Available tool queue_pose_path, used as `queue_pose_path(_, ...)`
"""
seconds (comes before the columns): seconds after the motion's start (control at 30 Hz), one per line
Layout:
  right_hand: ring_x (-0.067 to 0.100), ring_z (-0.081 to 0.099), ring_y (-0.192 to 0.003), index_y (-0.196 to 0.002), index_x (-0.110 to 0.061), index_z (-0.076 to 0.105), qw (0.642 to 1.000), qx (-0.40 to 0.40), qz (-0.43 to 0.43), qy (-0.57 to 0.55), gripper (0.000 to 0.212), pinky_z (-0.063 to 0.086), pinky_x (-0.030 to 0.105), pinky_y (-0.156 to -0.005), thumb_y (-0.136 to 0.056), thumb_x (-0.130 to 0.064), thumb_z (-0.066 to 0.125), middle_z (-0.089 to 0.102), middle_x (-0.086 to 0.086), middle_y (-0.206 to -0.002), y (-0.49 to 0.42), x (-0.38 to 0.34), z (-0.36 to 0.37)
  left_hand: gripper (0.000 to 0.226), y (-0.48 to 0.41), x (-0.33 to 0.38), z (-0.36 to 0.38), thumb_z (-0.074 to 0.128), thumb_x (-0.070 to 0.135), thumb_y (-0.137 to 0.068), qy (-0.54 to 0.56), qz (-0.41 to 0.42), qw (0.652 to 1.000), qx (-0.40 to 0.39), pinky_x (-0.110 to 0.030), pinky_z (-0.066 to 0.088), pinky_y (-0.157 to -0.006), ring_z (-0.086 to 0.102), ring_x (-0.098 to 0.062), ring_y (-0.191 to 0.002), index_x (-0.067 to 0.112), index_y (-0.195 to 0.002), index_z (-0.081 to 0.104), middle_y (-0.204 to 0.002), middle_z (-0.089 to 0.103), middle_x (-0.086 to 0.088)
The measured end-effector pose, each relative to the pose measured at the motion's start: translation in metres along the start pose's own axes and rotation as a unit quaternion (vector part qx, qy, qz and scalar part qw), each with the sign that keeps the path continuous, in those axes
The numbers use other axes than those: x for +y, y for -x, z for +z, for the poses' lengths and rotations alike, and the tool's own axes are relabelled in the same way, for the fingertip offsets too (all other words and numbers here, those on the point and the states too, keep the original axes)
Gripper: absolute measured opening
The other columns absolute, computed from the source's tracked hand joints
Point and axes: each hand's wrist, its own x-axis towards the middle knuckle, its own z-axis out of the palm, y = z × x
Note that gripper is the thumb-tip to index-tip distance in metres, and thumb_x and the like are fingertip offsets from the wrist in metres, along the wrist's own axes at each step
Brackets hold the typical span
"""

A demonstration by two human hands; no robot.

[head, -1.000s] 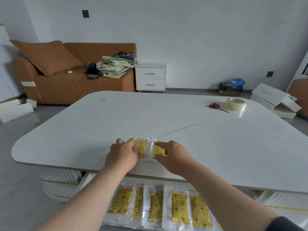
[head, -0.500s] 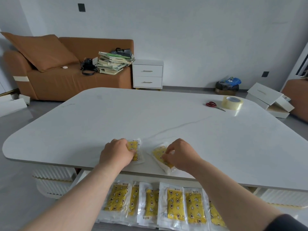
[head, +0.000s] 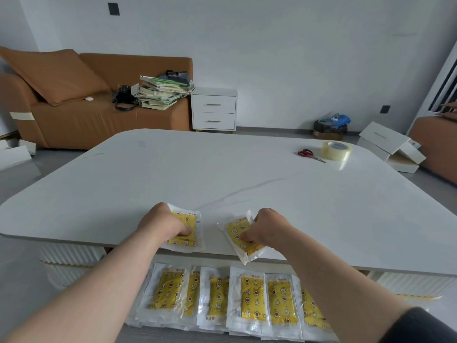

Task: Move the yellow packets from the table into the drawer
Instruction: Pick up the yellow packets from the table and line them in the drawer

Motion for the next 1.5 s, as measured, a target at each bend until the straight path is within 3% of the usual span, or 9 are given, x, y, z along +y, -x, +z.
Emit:
queue_pose_path(0.13, 0.021, 0.063, -0.094, -0.114, -0.011, 0.053, 0.999, -0.001, 0.002, -0.042, 0.046, 0.055, 0.031, -0.078, -0.079, -0.03, 0.074, 0.061, 0.005, -0.107, 0.006, 0.005, -0.003, 0.051, 0.0, -0.007, 0.0, 0.088, 0.018, -0.061, 0.061, 0.006, 0.998, -0.022, -0.036, 0.053, -0.081, 0.061, -0.024, -0.089, 0.012, -0.099, 0.054, -0.095, 0.062, -0.006)
queue_pose_path(0.47, 0.025, 0.071, -0.083, -0.092, -0.014, 0.067, 0.939, 0.002, 0.033, -0.343, 0.015, 0.06, 0.039, -0.079, -0.081, -0.006, 0.071, 0.073, 0.008, -0.093, 0.04, 0.02, -0.014, 0.028, 0.025, -0.012, -0.013, 0.082, -0.002, -0.067, 0.315, -0.019, 0.948, -0.047, -0.039, 0.053, -0.086, 0.067, -0.031, -0.089, -0.001, -0.089, 0.064, -0.09, 0.071, -0.015)
queue_pose_path(0.67, 0.029, 0.074, -0.078, -0.089, -0.008, 0.069, 0.904, -0.018, 0.05, -0.424, 0.011, 0.061, 0.043, -0.076, -0.08, -0.001, 0.072, 0.075, 0.013, -0.088, 0.08, 0.043, -0.02, 0.017, 0.068, -0.011, -0.011, 0.068, -0.012, -0.078, 0.35, -0.037, 0.924, -0.152, -0.032, 0.057, -0.048, 0.07, -0.027, -0.055, -0.004, -0.091, 0.063, -0.067, 0.072, -0.016)
queue_pose_path(0.73, 0.032, 0.074, -0.079, -0.094, -0.003, 0.068, 0.895, -0.037, 0.06, -0.44, 0.013, 0.061, 0.043, -0.075, -0.082, 0.003, 0.07, 0.075, 0.016, -0.089, 0.092, 0.055, -0.021, 0.024, 0.076, -0.015, -0.007, 0.068, -0.012, -0.078, 0.345, -0.043, 0.919, -0.183, -0.034, 0.058, -0.052, 0.071, -0.028, -0.062, -0.003, -0.1, 0.062, -0.075, 0.073, -0.019)
queue_pose_path(0.83, 0.034, 0.074, -0.084, -0.103, 0.003, 0.064, 0.892, -0.069, 0.08, -0.439, 0.018, 0.06, 0.046, -0.078, -0.085, 0.006, 0.065, 0.074, 0.02, -0.096, 0.102, 0.077, -0.021, 0.019, 0.083, -0.021, 0.003, 0.067, -0.012, -0.079, 0.305, -0.056, 0.926, -0.216, -0.04, 0.056, -0.073, 0.068, -0.033, -0.079, -0.004, -0.097, 0.063, -0.082, 0.073, -0.02)
queue_pose_path(1.0, 0.032, 0.074, -0.085, -0.106, 0.004, 0.062, 0.906, -0.106, 0.124, -0.39, 0.018, 0.059, 0.048, -0.083, -0.088, 0.004, 0.063, 0.074, 0.019, -0.096, 0.1, 0.104, -0.015, 0.012, 0.087, -0.031, 0.02, 0.055, -0.014, -0.086, 0.254, -0.09, 0.927, -0.261, -0.043, 0.057, -0.061, 0.07, -0.033, -0.064, -0.007, -0.084, 0.065, -0.071, 0.073, -0.022)
queue_pose_path(1.2, 0.029, 0.072, -0.095, -0.115, 0.005, 0.059, 0.927, -0.155, 0.158, -0.302, 0.023, 0.057, 0.043, -0.087, -0.093, 0.0, 0.058, 0.072, 0.017, -0.106, 0.086, 0.12, 0.011, 0.017, 0.084, -0.033, 0.041, 0.051, -0.016, -0.088, 0.196, -0.107, 0.929, -0.295, -0.053, 0.056, -0.076, 0.07, -0.041, -0.09, -0.011, -0.1, 0.063, -0.092, 0.072, -0.028)
queue_pose_path(1.4, 0.028, 0.072, -0.088, -0.108, 0.002, 0.061, 0.921, -0.146, 0.212, -0.292, 0.018, 0.06, 0.039, -0.078, -0.09, -0.002, 0.064, 0.072, 0.016, -0.101, 0.057, 0.121, 0.042, 0.017, 0.069, -0.038, 0.066, 0.054, -0.018, -0.086, 0.202, -0.143, 0.938, -0.241, -0.043, 0.059, -0.062, 0.068, -0.039, -0.085, -0.012, -0.1, 0.059, -0.098, 0.068, -0.028)
queue_pose_path(1.5, 0.025, 0.073, -0.079, -0.107, 0.002, 0.061, 0.914, -0.141, 0.233, -0.3, 0.021, 0.061, 0.035, -0.068, -0.087, -0.002, 0.067, 0.073, 0.014, -0.094, 0.043, 0.119, 0.056, 0.022, 0.055, -0.043, 0.077, 0.057, -0.016, -0.085, 0.202, -0.153, 0.94, -0.226, -0.053, 0.057, -0.078, 0.067, -0.044, -0.094, -0.011, -0.106, 0.059, -0.1, 0.067, -0.029)
